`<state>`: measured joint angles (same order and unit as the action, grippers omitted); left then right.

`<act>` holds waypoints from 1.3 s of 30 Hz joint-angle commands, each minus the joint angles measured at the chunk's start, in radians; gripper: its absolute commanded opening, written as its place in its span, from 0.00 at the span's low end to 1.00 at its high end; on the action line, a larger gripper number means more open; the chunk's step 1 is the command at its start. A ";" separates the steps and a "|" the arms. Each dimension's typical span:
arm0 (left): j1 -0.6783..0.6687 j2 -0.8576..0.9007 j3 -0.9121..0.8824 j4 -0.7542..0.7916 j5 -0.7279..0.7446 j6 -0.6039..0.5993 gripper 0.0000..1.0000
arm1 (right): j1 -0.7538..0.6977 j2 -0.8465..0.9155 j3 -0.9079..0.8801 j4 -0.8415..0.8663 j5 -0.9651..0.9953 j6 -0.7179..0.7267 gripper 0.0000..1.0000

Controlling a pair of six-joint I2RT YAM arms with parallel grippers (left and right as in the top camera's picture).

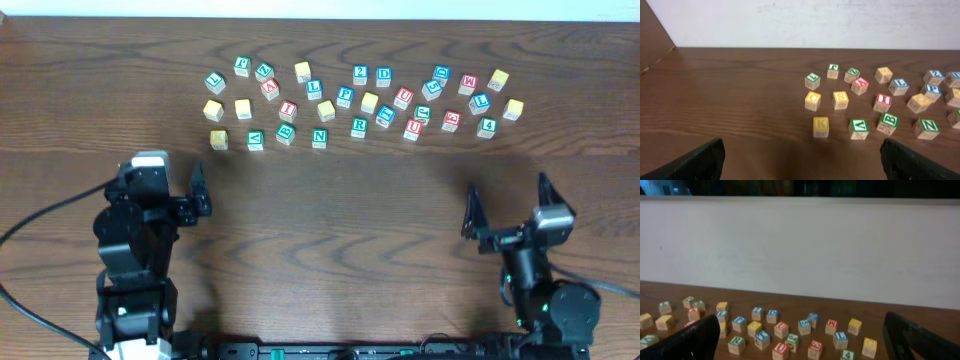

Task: Spell out NEURIPS
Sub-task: 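Raise both arms and swing them forward over the block pile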

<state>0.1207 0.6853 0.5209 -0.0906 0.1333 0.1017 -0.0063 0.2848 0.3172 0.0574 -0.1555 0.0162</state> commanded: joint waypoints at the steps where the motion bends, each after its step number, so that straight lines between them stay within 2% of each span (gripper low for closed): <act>1: -0.004 0.036 0.100 -0.035 0.017 -0.008 0.97 | -0.003 0.129 0.132 -0.027 -0.026 0.019 0.99; 11: -0.004 0.216 0.429 -0.304 0.017 -0.005 0.98 | -0.003 0.631 0.681 -0.407 -0.203 0.020 0.99; 19: -0.004 0.419 0.698 -0.531 0.052 -0.005 0.98 | -0.003 0.921 0.988 -0.662 -0.255 0.019 0.99; 22: -0.004 0.499 0.776 -0.614 0.077 -0.005 0.98 | -0.005 0.985 1.046 -0.710 -0.256 0.008 0.99; 28: -0.004 0.633 0.906 -0.788 0.098 -0.005 0.98 | -0.008 1.089 1.090 -0.693 -0.320 -0.001 0.99; 33: -0.004 0.656 0.911 -0.781 0.118 -0.005 0.97 | -0.007 1.158 1.090 -0.620 -0.412 -0.003 0.99; 39: -0.004 0.653 0.911 -0.735 0.118 -0.005 0.98 | -0.006 1.201 1.090 -0.617 -0.412 -0.007 0.99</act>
<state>0.1196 1.3411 1.4033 -0.8322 0.2363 0.1017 -0.0082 1.4784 1.3811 -0.5606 -0.5327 0.0284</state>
